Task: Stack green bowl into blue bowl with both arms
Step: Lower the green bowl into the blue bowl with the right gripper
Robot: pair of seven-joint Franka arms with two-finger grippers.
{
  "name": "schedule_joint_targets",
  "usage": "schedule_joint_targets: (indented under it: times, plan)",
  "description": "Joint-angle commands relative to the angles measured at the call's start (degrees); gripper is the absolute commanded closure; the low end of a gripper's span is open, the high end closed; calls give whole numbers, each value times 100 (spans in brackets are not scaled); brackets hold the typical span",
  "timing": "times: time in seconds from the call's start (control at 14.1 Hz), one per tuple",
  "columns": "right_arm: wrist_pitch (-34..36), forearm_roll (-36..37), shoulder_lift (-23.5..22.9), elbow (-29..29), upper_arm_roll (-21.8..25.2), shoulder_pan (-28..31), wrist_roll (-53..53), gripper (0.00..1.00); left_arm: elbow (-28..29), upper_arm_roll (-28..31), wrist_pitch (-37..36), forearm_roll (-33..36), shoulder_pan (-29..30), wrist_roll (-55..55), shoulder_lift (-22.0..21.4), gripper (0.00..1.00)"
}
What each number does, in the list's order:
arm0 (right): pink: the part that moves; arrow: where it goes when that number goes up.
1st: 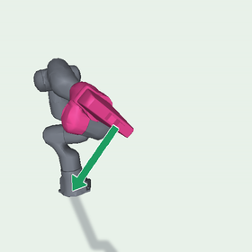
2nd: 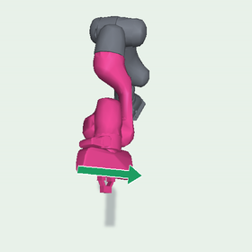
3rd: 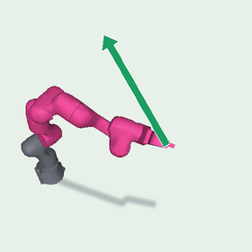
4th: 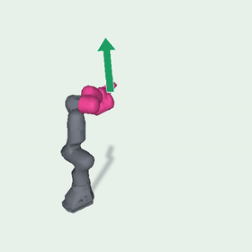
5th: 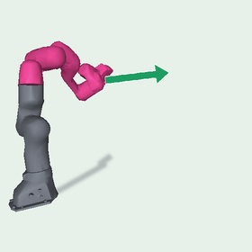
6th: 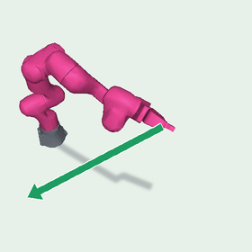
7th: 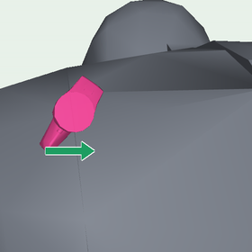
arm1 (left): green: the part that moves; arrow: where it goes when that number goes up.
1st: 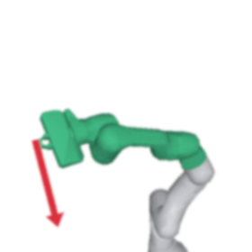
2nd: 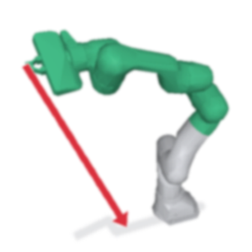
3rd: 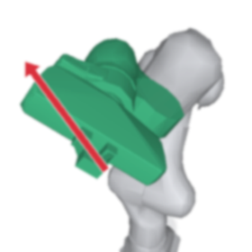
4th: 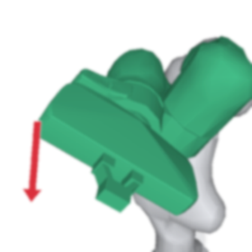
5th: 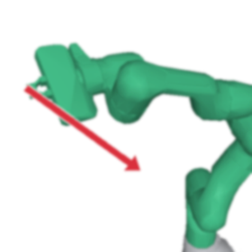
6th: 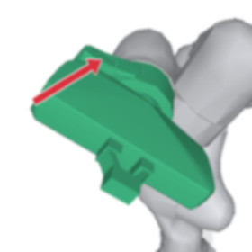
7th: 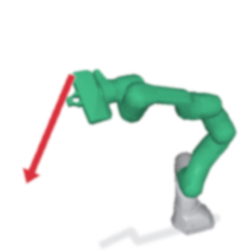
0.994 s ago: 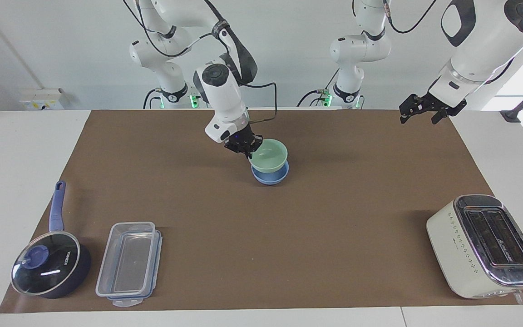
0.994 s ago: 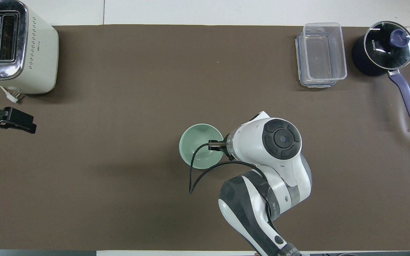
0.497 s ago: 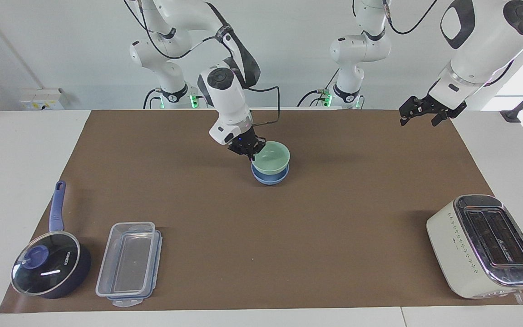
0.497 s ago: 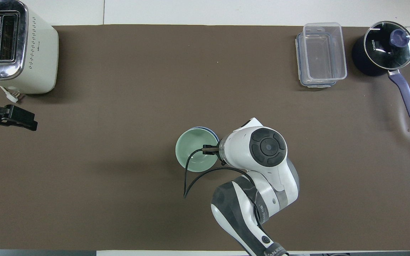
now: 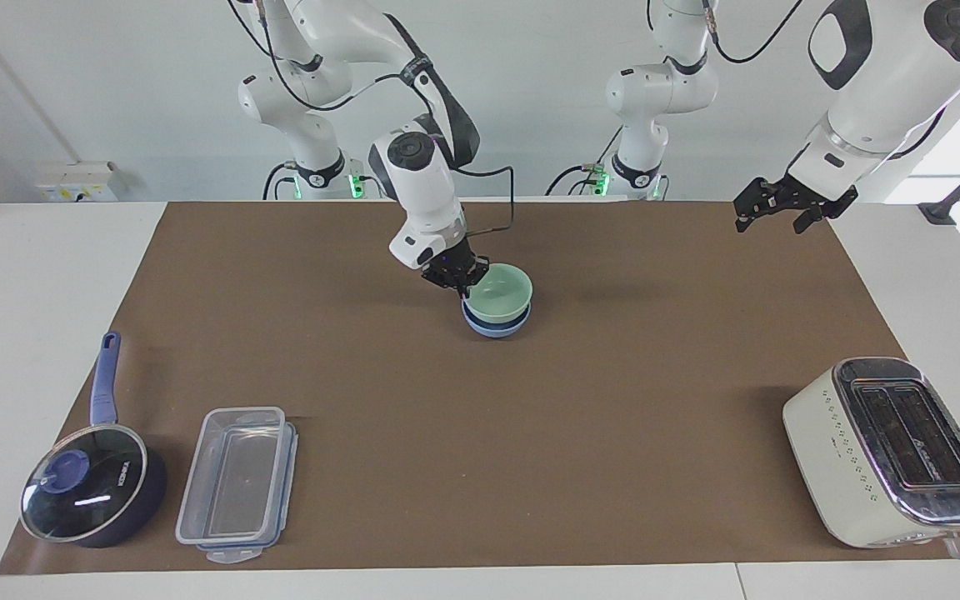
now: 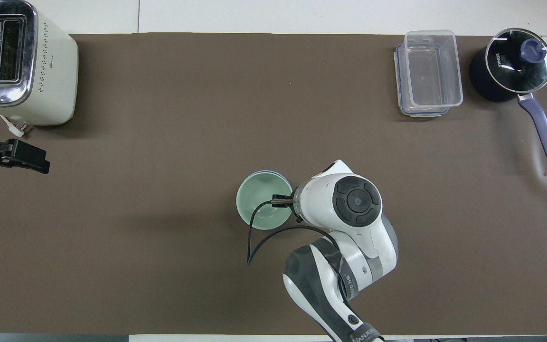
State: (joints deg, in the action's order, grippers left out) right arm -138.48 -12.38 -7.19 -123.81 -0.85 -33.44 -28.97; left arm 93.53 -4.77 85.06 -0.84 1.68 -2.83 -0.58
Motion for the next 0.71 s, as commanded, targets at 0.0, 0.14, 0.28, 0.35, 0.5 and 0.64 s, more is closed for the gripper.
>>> schedule_joint_targets:
  times: [0.0, 0.14, 0.28, 0.35, 0.5, 0.64]
  plan:
    - [-135, 174, 104, -135, 14, 5, -21, 100, 113, 11, 98, 75, -36, -24, -74, 0]
    - [-135, 174, 86, -91, 14, 5, -30, 100, 104, 11, 89, 75, -27, -33, -74, 0]
    - [-161, 174, 69, -56, 14, 13, -74, 100, 113, 11, 81, 75, -27, -33, -74, 0]
    - [-231, 174, 60, -47, 14, 13, -83, 100, 113, 11, 89, 75, -27, -33, -74, 0]
    - [-293, 174, 51, -56, 14, 13, -83, 100, 113, 11, 90, 75, -27, -42, -74, 0]
    - [-346, 174, 51, -56, 14, 5, -74, 100, 113, 11, 90, 75, -27, -42, -74, 0]
